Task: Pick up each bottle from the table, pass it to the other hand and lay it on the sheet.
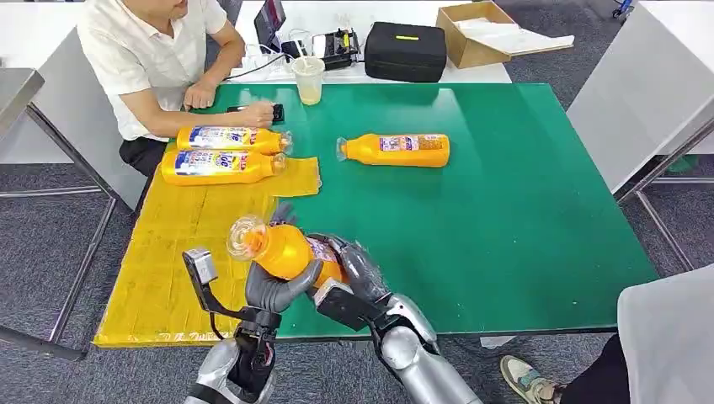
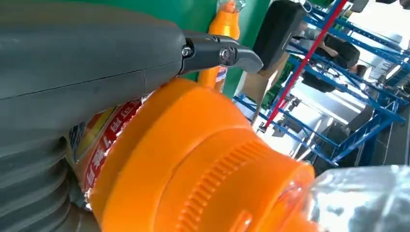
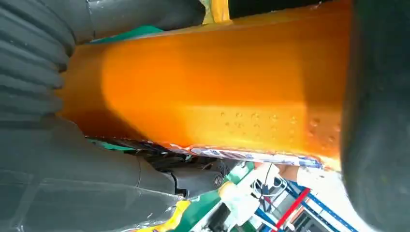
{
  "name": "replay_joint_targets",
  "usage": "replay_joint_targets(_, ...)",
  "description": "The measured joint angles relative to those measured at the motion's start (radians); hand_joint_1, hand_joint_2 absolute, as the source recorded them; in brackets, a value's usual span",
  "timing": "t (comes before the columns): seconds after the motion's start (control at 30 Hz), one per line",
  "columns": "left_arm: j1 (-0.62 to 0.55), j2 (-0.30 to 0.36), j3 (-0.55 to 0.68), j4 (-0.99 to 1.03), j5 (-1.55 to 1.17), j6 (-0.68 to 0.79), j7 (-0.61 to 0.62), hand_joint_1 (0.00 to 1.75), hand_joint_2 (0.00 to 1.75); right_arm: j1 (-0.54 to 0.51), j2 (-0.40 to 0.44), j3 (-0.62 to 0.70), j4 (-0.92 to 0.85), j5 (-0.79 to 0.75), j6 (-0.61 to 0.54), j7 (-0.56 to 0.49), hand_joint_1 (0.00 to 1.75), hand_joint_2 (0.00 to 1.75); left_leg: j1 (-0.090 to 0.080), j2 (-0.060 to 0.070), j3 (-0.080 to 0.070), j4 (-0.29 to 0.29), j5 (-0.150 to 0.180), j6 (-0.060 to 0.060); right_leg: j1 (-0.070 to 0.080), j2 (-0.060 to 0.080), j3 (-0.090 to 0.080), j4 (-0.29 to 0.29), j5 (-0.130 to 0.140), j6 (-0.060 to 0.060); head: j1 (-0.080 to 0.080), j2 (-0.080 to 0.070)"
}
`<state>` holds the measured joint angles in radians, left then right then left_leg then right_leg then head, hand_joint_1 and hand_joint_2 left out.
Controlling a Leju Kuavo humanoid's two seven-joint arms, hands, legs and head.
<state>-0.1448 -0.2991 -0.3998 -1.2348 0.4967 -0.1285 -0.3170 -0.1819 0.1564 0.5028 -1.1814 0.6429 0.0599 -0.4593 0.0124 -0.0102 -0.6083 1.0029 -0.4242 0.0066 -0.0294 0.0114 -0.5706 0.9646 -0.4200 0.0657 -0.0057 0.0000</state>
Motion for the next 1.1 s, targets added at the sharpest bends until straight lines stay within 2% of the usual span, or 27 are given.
replay_joint_targets(0.07,-0.001,0.000,0.000,0.000,-0.002,-0.003,-0.001,1.75,1.75,0.000,-0.001,-0.003,0.000,-0.021,0.002,-0.007,1.75,1.75,0.000,0.000,0.000,0.000,0.000,0.000,0.000,0.000,0.000,0.000,0.000,0.000,0.000,0.000)
replay_joint_targets(0.1,-0.002,0.000,0.000,0.001,-0.003,-0.004,-0.001,1.75,1.75,0.001,-0.003,-0.005,-0.002,-0.028,0.002,-0.010,1.43,1.75,0.000,0.000,0.000,0.000,0.000,0.000,0.000,0.000,0.000,0.000,0.000,0.000,0.000,0.000)
replay_joint_targets(0.13,-0.002,0.000,0.000,0.002,-0.004,-0.007,-0.001,1.75,1.75,0.001,-0.003,-0.005,-0.002,-0.036,0.003,-0.011,0.94,1.75,0.000,0.000,0.000,0.000,0.000,0.000,0.000,0.000,0.000,0.000,0.000,0.000,0.000,0.000)
replay_joint_targets(0.17,-0.003,0.000,0.001,0.003,-0.004,-0.013,-0.001,1.75,1.75,0.002,-0.005,-0.006,-0.005,-0.047,0.008,-0.013,0.03,1.75,0.000,0.000,0.000,0.000,0.000,0.000,0.000,0.000,0.000,0.000,0.000,0.000,0.000,0.000)
replay_joint_targets(0.33,-0.010,0.000,0.002,0.012,-0.038,-0.016,-0.025,1.75,1.75,0.005,-0.011,-0.024,-0.018,-0.101,0.032,-0.020,0.00,1.75,0.000,0.000,0.000,0.000,0.000,0.000,0.000,0.000,0.000,0.000,0.000,0.000,0.000,0.000)
replay_joint_targets(0.63,0.004,0.000,0.015,-0.061,-0.190,0.107,-0.089,1.75,1.75,0.067,-0.002,-0.090,-0.074,-0.081,-0.009,-0.003,0.00,1.75,0.000,0.000,-0.001,0.000,0.000,0.000,0.000,0.000,0.000,0.000,0.000,0.000,0.000,0.000)
replay_joint_targets(0.77,0.011,0.000,0.034,-0.076,-0.240,0.234,-0.085,1.75,1.75,0.111,0.000,-0.101,-0.114,0.026,-0.083,0.002,0.00,1.75,0.000,0.000,-0.001,0.000,0.000,0.000,0.000,0.000,0.000,0.000,0.000,0.000,0.000,0.000)
replay_joint_targets(0.9,0.014,0.000,0.067,-0.070,-0.503,0.446,-0.101,1.75,1.75,0.167,-0.003,-0.108,-0.179,0.124,-0.139,0.014,0.00,1.75,0.000,0.000,-0.001,0.000,0.000,0.000,0.000,0.000,-0.001,0.000,0.000,0.000,0.000,0.000)
replay_joint_targets(1.1,0.014,0.000,0.110,-0.064,-0.810,0.535,-0.072,1.75,1.75,0.197,-0.008,-0.130,-0.224,0.138,-0.142,0.018,0.00,1.75,0.000,0.000,-0.001,0.000,0.000,0.000,0.000,0.000,-0.001,0.000,0.000,0.000,0.000,0.000)
